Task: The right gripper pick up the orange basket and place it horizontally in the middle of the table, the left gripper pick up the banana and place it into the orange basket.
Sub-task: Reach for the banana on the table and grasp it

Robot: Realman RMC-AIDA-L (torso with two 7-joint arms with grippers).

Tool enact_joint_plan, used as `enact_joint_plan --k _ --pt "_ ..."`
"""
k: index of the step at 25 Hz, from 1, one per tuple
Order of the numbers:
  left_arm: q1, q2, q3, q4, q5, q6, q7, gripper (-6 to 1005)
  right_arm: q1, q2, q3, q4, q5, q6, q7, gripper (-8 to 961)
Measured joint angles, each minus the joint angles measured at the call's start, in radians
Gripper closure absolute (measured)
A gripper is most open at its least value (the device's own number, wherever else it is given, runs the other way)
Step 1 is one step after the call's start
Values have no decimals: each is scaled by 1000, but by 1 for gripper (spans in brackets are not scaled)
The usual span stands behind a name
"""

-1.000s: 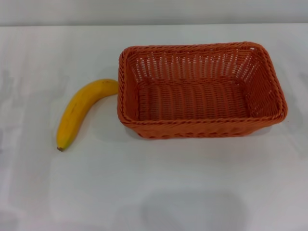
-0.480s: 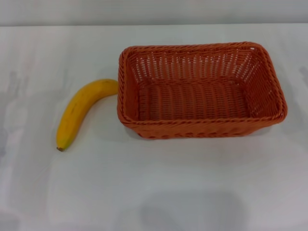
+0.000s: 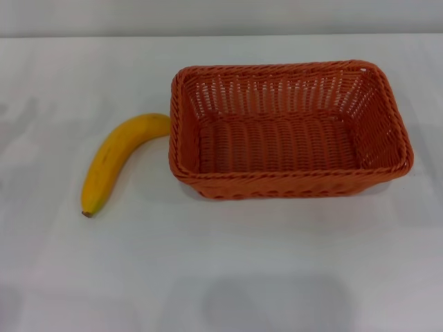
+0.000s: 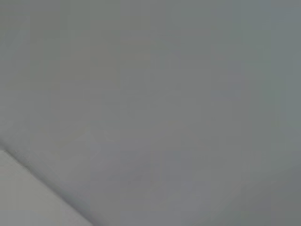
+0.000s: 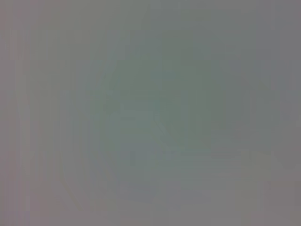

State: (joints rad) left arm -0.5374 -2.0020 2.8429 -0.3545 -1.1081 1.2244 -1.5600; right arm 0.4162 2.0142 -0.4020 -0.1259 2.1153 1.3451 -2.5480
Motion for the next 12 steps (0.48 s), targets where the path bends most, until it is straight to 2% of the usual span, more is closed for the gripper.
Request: enact_joint_plan --k 2,4,8,12 --pt "-39 41 1 -56 160 32 -143 128 0 0 1 3 15 -2 -48 248" --pt "-78 68 1 -110 278 70 -231 128 1 0 3 4 30 -12 -93 197" --pt "-180 99 2 -275 537 183 -398 128 16 0 5 4 48 -61 -127 79" --pt "-305 138 3 -395 793 288 -487 128 30 -1 5 -3 51 -99 -129 82"
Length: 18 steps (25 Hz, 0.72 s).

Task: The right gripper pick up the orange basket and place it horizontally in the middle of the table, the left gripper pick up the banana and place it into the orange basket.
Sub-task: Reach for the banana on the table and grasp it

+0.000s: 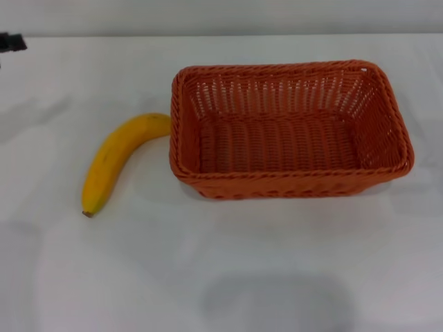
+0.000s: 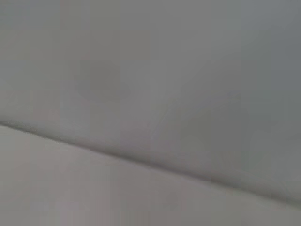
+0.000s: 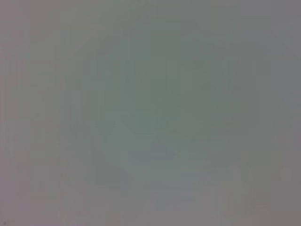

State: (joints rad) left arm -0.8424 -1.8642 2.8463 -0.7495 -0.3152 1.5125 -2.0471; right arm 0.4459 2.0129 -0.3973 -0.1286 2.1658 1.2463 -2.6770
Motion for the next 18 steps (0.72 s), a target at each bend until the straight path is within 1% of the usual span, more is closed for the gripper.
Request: enact_joint_plan --k 1,4,6,8,11,12,14,18 --pt "-41 11 0 -19 70 23 -8 128 2 -1 0 -1 0 -4 0 82" --pt "-135 30 1 -46 241 60 -11 128 7 -3 1 -5 0 -14 -1 83" --pt "-200 39 2 -48 368 72 -10 129 11 -2 6 -11 1 -16 -1 83" --pt "-258 40 2 -43 482 76 -9 129 16 -1 10 -13 1 -16 -1 83" --pt "-317 31 2 -26 603 69 -11 129 18 0 10 -13 2 -16 4 83" --pt "-337 24 2 -13 640 60 -13 129 18 0 10 -13 2 -15 5 83" --pt "-359 14 2 12 682 42 -15 129 14 0 10 -13 5 -14 6 83" --pt "-388 -14 2 55 750 -13 -15 129 11 0 10 -7 15 -12 6 83"
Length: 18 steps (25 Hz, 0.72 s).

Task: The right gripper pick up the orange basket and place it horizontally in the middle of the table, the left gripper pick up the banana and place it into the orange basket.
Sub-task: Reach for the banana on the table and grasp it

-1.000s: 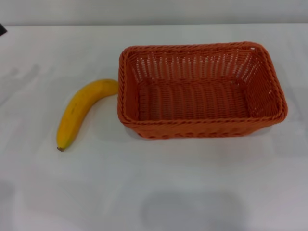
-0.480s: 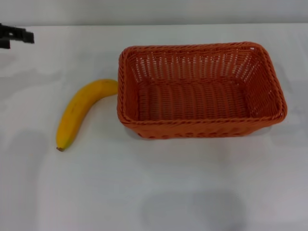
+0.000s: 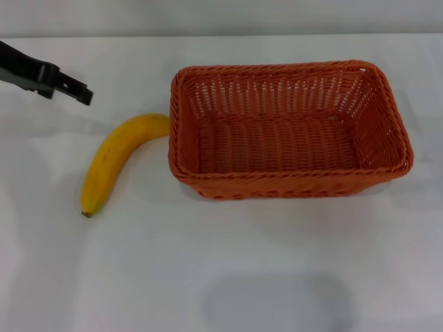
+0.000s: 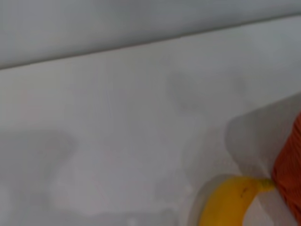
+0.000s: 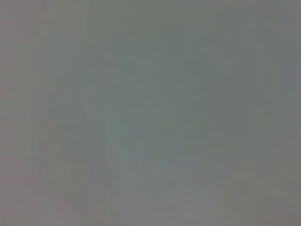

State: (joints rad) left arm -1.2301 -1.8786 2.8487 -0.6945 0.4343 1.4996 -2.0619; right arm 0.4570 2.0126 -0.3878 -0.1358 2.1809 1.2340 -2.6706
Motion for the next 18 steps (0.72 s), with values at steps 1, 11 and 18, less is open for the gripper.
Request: enact_joint_plan --k 1,11,18 --pt "-5 -8 0 14 12 -15 0 129 0 0 0 1 0 0 0 83" --pt "-14 -82 -2 101 97 -112 -10 129 5 2 0 1 2 14 5 83" --pt "-7 -106 -2 157 141 -194 -22 129 5 2 0 4 2 29 7 83"
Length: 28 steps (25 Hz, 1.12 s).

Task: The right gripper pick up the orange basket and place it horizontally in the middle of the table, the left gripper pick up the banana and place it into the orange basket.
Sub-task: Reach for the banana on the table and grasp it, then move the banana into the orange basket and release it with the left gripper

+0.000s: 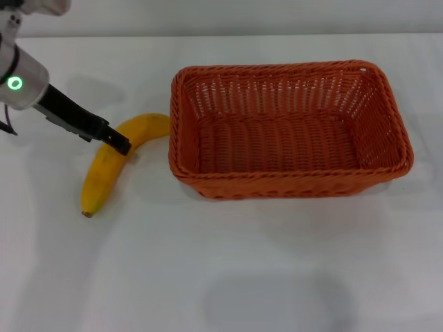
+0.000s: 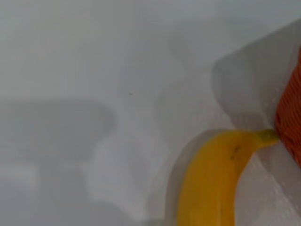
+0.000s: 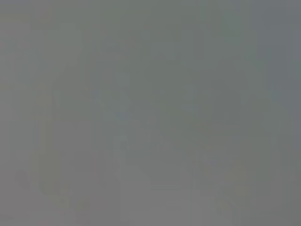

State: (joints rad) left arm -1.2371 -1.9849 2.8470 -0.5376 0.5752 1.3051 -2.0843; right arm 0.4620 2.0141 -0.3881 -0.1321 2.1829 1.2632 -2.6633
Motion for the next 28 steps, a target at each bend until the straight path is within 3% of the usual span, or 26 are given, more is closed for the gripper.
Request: enact_joint_plan --k 11,15,17,23,28 --pt "9 -22 0 49 54 -65 -26 194 -14 0 0 3 3 16 15 83" --pt "12 -22 0 51 61 -69 -27 331 -18 0 0 3 11 24 24 83" --pt "12 -17 0 51 61 -67 -25 399 -19 0 0 3 12 26 24 83" --pt "11 4 -1 32 47 -55 -22 463 -21 0 0 3 12 26 25 83" --pt "22 29 -2 -60 -36 -43 -17 485 -22 0 0 3 12 26 26 83"
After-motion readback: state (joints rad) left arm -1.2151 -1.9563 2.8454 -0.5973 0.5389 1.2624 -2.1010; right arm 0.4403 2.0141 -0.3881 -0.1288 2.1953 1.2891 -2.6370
